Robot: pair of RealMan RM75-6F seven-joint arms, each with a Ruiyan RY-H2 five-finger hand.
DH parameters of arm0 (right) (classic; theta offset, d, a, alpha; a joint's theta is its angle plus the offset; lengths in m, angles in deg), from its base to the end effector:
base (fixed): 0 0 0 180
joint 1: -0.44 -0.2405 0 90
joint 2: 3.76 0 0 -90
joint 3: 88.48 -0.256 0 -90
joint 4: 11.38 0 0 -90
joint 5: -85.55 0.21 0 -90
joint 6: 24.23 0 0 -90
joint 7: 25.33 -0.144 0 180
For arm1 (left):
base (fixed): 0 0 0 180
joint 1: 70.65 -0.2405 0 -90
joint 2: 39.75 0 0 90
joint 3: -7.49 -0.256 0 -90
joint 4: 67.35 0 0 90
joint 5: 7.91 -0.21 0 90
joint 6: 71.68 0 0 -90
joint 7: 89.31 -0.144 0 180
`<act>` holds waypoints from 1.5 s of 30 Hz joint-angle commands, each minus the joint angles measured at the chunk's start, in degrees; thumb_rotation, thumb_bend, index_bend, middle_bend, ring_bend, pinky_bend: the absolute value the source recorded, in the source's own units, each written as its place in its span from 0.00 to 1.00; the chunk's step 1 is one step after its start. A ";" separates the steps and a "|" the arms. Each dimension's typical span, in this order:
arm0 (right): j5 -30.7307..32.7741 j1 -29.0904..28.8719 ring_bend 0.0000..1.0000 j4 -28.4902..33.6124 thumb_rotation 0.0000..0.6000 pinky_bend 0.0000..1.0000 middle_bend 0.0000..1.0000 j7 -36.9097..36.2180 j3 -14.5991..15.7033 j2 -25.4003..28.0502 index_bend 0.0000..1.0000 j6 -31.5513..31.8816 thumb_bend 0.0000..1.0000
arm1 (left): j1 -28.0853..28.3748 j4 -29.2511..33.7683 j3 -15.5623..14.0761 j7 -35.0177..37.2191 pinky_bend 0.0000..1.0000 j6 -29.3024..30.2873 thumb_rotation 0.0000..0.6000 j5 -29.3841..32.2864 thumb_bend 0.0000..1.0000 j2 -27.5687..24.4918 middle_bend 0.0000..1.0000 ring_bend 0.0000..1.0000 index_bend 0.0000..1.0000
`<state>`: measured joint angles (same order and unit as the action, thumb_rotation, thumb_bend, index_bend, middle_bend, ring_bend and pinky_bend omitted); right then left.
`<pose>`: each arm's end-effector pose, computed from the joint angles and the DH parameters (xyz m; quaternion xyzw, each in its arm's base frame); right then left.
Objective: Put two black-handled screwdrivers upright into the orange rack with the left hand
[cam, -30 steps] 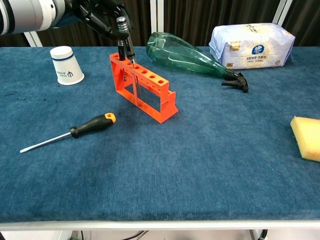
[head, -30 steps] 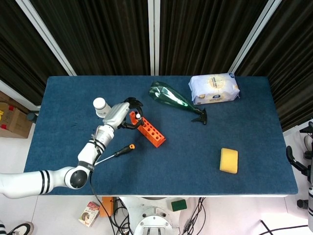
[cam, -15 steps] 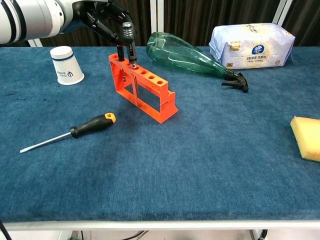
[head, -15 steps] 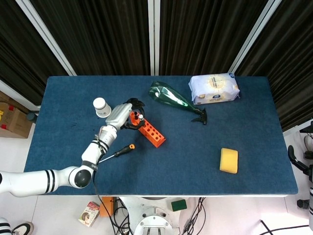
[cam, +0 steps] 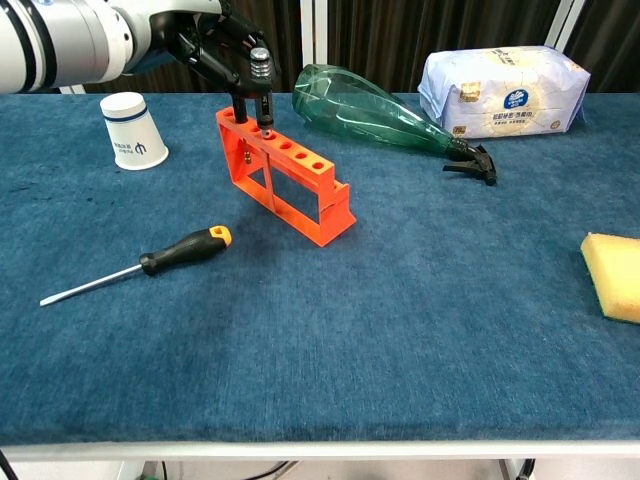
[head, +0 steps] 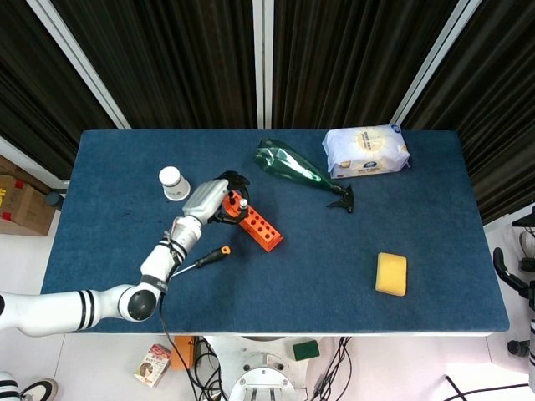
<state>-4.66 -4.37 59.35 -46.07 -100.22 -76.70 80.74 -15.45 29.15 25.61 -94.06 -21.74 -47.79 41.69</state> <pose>-0.3220 -0.1971 0.2064 0.4945 -0.2469 0.5857 0.5928 -0.0614 0.3751 0.0161 -0.6307 -0.5662 -0.4441 0.2907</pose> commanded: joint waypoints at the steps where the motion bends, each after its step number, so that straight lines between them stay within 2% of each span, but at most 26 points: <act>1: -0.05 -0.03 0.00 0.01 1.00 0.00 0.00 0.00 0.00 -0.01 0.00 0.01 0.39 | 0.02 -0.02 -0.07 -0.05 0.19 -0.04 1.00 0.09 0.36 0.09 0.21 0.07 0.65; 19: 0.17 -0.15 0.00 -0.54 1.00 0.00 0.00 -0.51 -0.15 -0.16 0.00 -0.11 0.38 | 0.32 0.74 0.46 0.72 0.19 -1.51 1.00 1.66 0.36 -0.31 0.21 0.07 0.65; 29: 0.34 -0.08 0.00 -0.94 1.00 0.00 0.00 -0.86 -0.12 -0.32 0.00 -0.17 0.39 | 0.71 -1.07 -0.46 -0.29 0.19 -1.24 1.00 1.76 0.36 0.73 0.21 0.07 0.65; 32: 0.37 -0.11 0.00 -1.00 1.00 0.00 0.00 -0.91 -0.17 -0.29 0.00 -0.18 0.38 | 0.76 -1.26 -0.52 -0.39 0.19 -1.24 1.00 1.09 0.36 0.83 0.21 0.07 0.62; 40: 0.51 -0.25 0.00 -1.13 1.00 0.00 0.00 -0.93 -0.19 -0.41 0.00 -0.50 0.39 | 0.58 -1.79 -0.91 0.24 0.18 -2.26 1.00 -0.77 0.35 0.85 0.18 0.06 0.48; 45: 0.64 -0.23 0.00 -1.19 1.00 0.00 0.00 -0.95 -0.28 -0.40 0.00 -0.47 0.39 | 0.55 -1.90 -0.76 0.88 0.18 -2.67 1.00 -1.85 0.35 1.00 0.17 0.05 0.43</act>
<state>-4.03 -4.60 58.16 -47.02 -100.49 -77.10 80.28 -14.90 27.29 24.83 -93.27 -24.33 -49.52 42.67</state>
